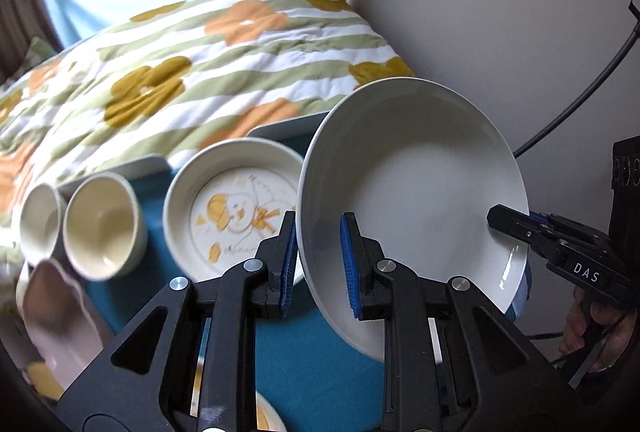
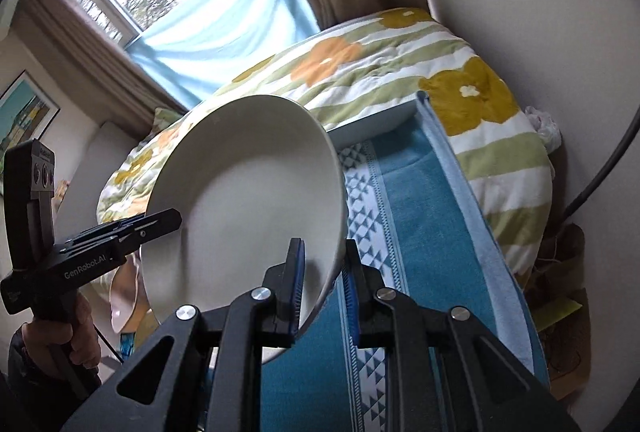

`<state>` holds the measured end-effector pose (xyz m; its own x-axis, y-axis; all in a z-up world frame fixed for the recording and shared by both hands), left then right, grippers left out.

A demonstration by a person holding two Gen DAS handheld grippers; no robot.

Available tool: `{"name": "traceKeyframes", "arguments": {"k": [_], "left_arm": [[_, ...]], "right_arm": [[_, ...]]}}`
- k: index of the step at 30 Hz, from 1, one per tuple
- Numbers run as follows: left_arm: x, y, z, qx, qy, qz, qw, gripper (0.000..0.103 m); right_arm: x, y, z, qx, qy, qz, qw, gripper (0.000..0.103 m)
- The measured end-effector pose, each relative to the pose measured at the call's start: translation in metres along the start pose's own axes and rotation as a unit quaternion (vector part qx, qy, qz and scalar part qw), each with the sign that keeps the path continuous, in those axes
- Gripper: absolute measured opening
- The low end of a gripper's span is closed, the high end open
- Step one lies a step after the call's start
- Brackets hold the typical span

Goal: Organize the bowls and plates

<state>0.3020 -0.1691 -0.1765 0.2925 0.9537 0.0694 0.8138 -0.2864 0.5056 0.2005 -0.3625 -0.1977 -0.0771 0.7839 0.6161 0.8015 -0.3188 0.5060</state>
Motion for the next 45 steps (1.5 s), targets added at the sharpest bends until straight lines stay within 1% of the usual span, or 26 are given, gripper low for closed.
{"name": "traceKeyframes", "arguments": {"k": [4, 11, 16, 21, 28, 34, 39, 45], "left_arm": [[0.037, -0.051, -0.027, 0.006, 0.034, -0.057, 0.9978, 0.019], [0.101, -0.135, -0.050, 0.033, 0.077, -0.128, 0.9882, 0.019], [0.139, -0.180, -0.043, 0.059, 0.089, -0.157, 0.9818, 0.019], [0.165, -0.214, -0.027, 0.081, 0.086, -0.164, 0.9795, 0.019], [0.179, -0.233, -0.005, 0.100, 0.073, -0.159, 0.9795, 0.019], [0.184, -0.233, 0.009, 0.103, 0.066, -0.156, 0.9801, 0.019], [0.183, -0.232, 0.018, 0.108, 0.072, -0.150, 0.9802, 0.019], [0.177, -0.230, 0.022, 0.108, 0.090, -0.136, 0.9808, 0.019]], "right_arm": [[0.031, -0.023, 0.015, 0.039, 0.034, -0.036, 0.998, 0.017], [0.076, -0.073, 0.057, 0.104, 0.079, -0.073, 0.989, 0.017], [0.100, -0.106, 0.090, 0.134, 0.088, -0.089, 0.983, 0.017], [0.114, -0.131, 0.119, 0.154, 0.078, -0.092, 0.981, 0.017], [0.123, -0.145, 0.137, 0.159, 0.060, -0.105, 0.980, 0.017], [0.126, -0.146, 0.145, 0.154, 0.047, -0.105, 0.981, 0.017], [0.126, -0.147, 0.147, 0.153, 0.039, -0.111, 0.981, 0.017], [0.128, -0.149, 0.150, 0.154, 0.028, -0.122, 0.980, 0.017]]}}
Point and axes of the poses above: each gripper's, at about its wrist camera, not at the fingertips, and z roughly the way its jaws point, x to its left, y to its top, the point moved 2 cm from there along z, roughly the way its jaws point, and after that the axes turned 15 degrees about y, right-handed, at the moved point
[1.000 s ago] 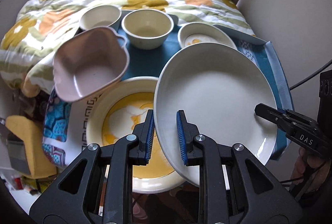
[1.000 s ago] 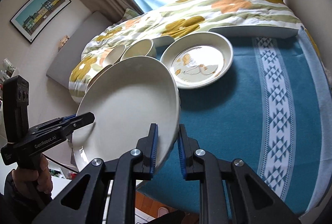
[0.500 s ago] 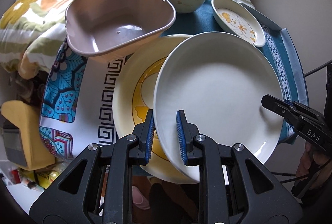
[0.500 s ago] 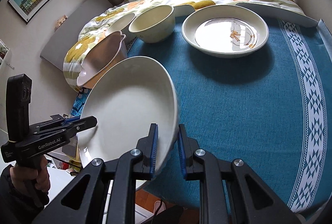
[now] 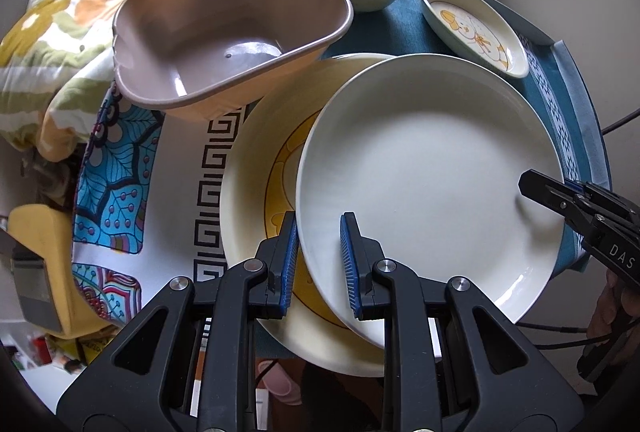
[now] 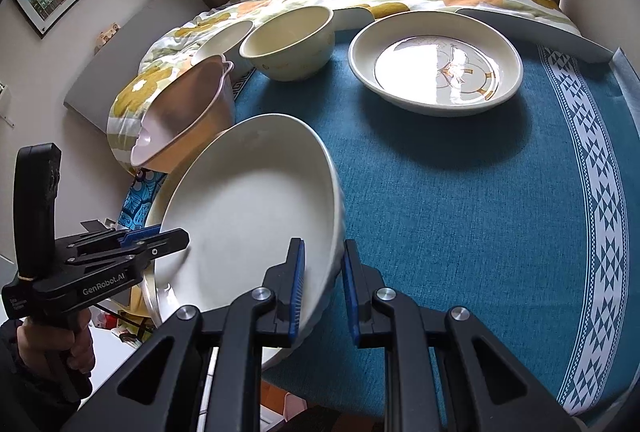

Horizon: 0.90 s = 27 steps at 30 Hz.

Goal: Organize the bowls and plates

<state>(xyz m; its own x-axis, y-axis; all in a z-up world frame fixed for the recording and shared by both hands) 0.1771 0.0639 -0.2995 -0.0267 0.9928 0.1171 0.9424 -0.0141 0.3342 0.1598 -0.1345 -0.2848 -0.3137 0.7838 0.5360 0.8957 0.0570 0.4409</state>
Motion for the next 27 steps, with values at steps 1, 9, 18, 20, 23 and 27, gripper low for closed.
{"name": "traceKeyframes", "arguments": {"k": [1, 9, 18, 20, 23, 27], "left_arm": [[0.000, 0.000, 0.000, -0.003, 0.004, 0.003, 1.0000, 0.019], [-0.013, -0.002, -0.004, -0.030, 0.060, 0.035, 0.9971, 0.019], [-0.029, -0.009, -0.009, -0.067, 0.151, 0.090, 0.9822, 0.019], [-0.029, -0.010, -0.010, -0.070, 0.160, 0.094, 0.9801, 0.019], [-0.028, -0.010, -0.011, -0.072, 0.170, 0.092, 0.9785, 0.019], [-0.023, -0.010, -0.013, -0.075, 0.169, 0.090, 0.9786, 0.019]], "right_arm": [[0.000, 0.000, 0.000, 0.001, -0.003, -0.003, 1.000, 0.017], [0.005, -0.002, 0.007, 0.012, -0.032, -0.034, 0.999, 0.017], [0.012, -0.002, 0.014, 0.016, -0.048, -0.062, 0.997, 0.017], [0.014, -0.001, 0.015, 0.017, -0.055, -0.070, 0.996, 0.017], [0.017, -0.001, 0.017, 0.022, -0.067, -0.083, 0.994, 0.017], [0.021, -0.001, 0.020, 0.026, -0.084, -0.096, 0.992, 0.017]]}}
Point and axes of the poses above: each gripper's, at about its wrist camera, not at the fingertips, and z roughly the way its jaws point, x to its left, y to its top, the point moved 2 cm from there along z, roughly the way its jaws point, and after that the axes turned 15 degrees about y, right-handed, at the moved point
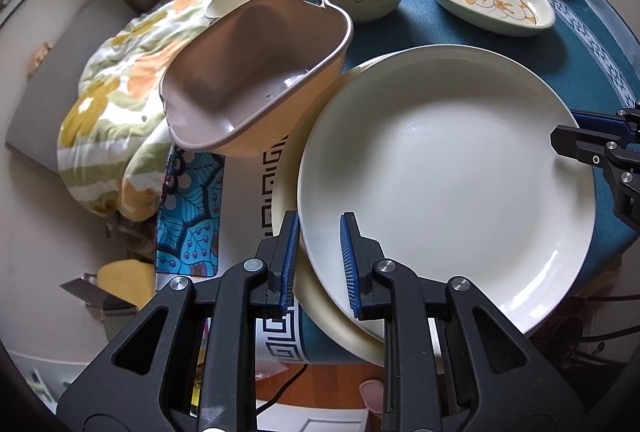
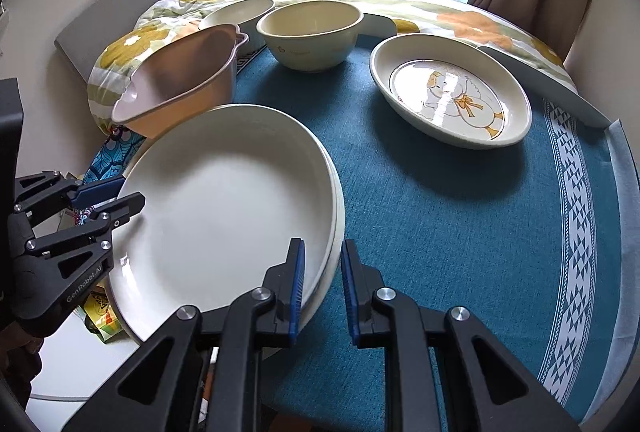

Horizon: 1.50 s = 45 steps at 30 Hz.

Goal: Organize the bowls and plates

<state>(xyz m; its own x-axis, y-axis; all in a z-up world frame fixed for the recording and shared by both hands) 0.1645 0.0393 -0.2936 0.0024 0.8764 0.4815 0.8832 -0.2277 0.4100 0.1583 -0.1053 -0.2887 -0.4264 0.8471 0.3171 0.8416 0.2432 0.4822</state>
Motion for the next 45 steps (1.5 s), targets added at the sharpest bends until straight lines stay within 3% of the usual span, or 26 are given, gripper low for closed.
{"name": "traceKeyframes", "arguments": {"k": [7, 18, 21, 26, 27, 28, 29, 30, 31, 32, 33, 35, 40, 45], "left_arm": [[0.000, -0.001, -0.004, -0.007, 0.017, 0.007, 0.9998, 0.019], [0.000, -0.002, -0.002, -0.002, 0.002, 0.004, 1.0000, 0.019], [0.011, 0.003, -0.016, -0.006, -0.008, -0.014, 0.9999, 0.019], [0.039, 0.023, -0.065, -0.048, -0.048, -0.065, 0.9956, 0.019], [0.043, 0.028, -0.074, -0.055, -0.059, -0.074, 0.9940, 0.019], [0.047, 0.033, -0.080, -0.059, -0.075, -0.083, 0.9920, 0.020], [0.049, 0.038, -0.085, -0.062, -0.094, -0.090, 0.9896, 0.022], [0.051, 0.043, -0.089, -0.064, -0.108, -0.096, 0.9875, 0.026], [0.052, 0.048, -0.091, -0.068, -0.113, -0.099, 0.9863, 0.049], [0.052, 0.052, -0.094, -0.074, -0.113, -0.101, 0.9856, 0.089], [0.053, 0.058, -0.097, -0.085, -0.113, -0.106, 0.9842, 0.102], [0.054, 0.064, -0.103, -0.103, -0.123, -0.113, 0.9805, 0.103], [0.041, 0.080, -0.100, -0.090, -0.172, -0.109, 0.9750, 0.103], [0.029, 0.099, -0.096, -0.079, -0.188, -0.122, 0.9714, 0.103]], "right_arm": [[0.002, 0.001, 0.001, 0.004, -0.011, -0.004, 1.000, 0.017], [0.004, 0.001, 0.000, 0.005, -0.010, 0.008, 1.000, 0.017], [0.004, 0.008, -0.016, -0.012, -0.002, 0.021, 1.000, 0.017], [0.002, 0.023, -0.065, -0.063, 0.004, 0.041, 0.997, 0.017], [0.000, 0.025, -0.076, -0.076, 0.006, 0.046, 0.996, 0.019], [-0.002, 0.026, -0.086, -0.090, 0.004, 0.049, 0.995, 0.033], [-0.004, 0.027, -0.096, -0.106, 0.001, 0.052, 0.993, 0.067], [-0.006, 0.026, -0.105, -0.120, -0.001, 0.057, 0.991, 0.085], [-0.008, 0.026, -0.113, -0.132, -0.002, 0.063, 0.989, 0.101], [-0.010, 0.025, -0.120, -0.140, -0.005, 0.069, 0.988, 0.101], [-0.012, 0.024, -0.125, -0.145, -0.010, 0.075, 0.987, 0.101], [-0.016, 0.021, -0.134, -0.149, -0.021, 0.083, 0.985, 0.101], [-0.030, 0.007, -0.149, -0.153, -0.042, 0.101, 0.982, 0.101], [-0.060, 0.017, -0.167, -0.129, -0.055, 0.115, 0.983, 0.101]]}}
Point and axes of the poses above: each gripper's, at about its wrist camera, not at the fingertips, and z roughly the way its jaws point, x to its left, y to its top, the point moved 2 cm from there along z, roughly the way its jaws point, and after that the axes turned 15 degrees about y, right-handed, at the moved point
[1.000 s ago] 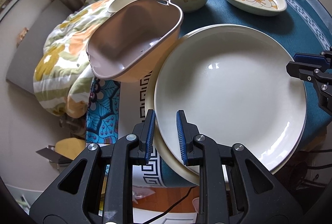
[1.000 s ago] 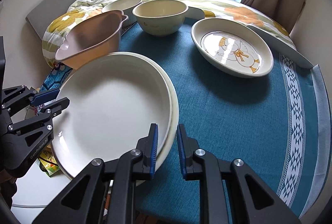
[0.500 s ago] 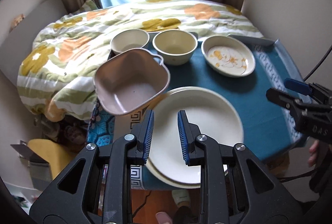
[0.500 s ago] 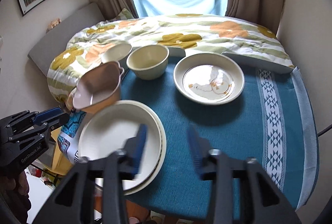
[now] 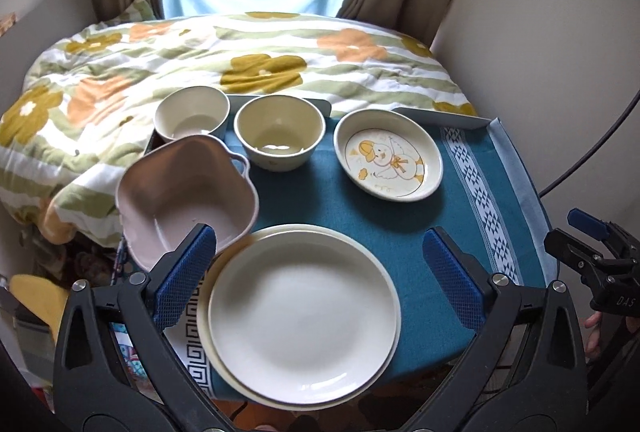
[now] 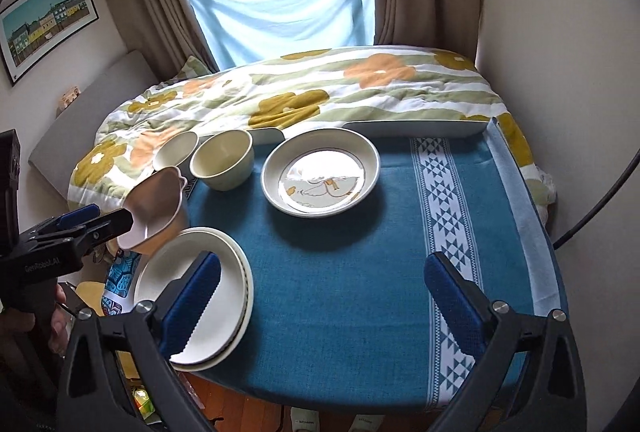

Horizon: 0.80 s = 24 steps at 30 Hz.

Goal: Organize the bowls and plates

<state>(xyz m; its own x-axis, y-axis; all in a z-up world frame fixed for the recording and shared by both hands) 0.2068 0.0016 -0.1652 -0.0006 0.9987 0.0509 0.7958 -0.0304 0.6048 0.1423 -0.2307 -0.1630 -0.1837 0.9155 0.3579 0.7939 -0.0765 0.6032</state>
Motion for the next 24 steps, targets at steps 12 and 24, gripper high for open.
{"name": "traceKeyframes", "arguments": {"k": [12, 24], "left_arm": [[-0.053, 0.035, 0.052, 0.044, 0.020, -0.067, 0.9966, 0.102], [-0.096, 0.026, 0.179, 0.166, 0.051, -0.171, 0.9699, 0.060]], "right_arm": [[-0.082, 0.096, 0.060, 0.059, 0.067, -0.076, 0.993, 0.101], [-0.137, 0.115, 0.209, 0.212, 0.198, -0.128, 0.948, 0.058]]}}
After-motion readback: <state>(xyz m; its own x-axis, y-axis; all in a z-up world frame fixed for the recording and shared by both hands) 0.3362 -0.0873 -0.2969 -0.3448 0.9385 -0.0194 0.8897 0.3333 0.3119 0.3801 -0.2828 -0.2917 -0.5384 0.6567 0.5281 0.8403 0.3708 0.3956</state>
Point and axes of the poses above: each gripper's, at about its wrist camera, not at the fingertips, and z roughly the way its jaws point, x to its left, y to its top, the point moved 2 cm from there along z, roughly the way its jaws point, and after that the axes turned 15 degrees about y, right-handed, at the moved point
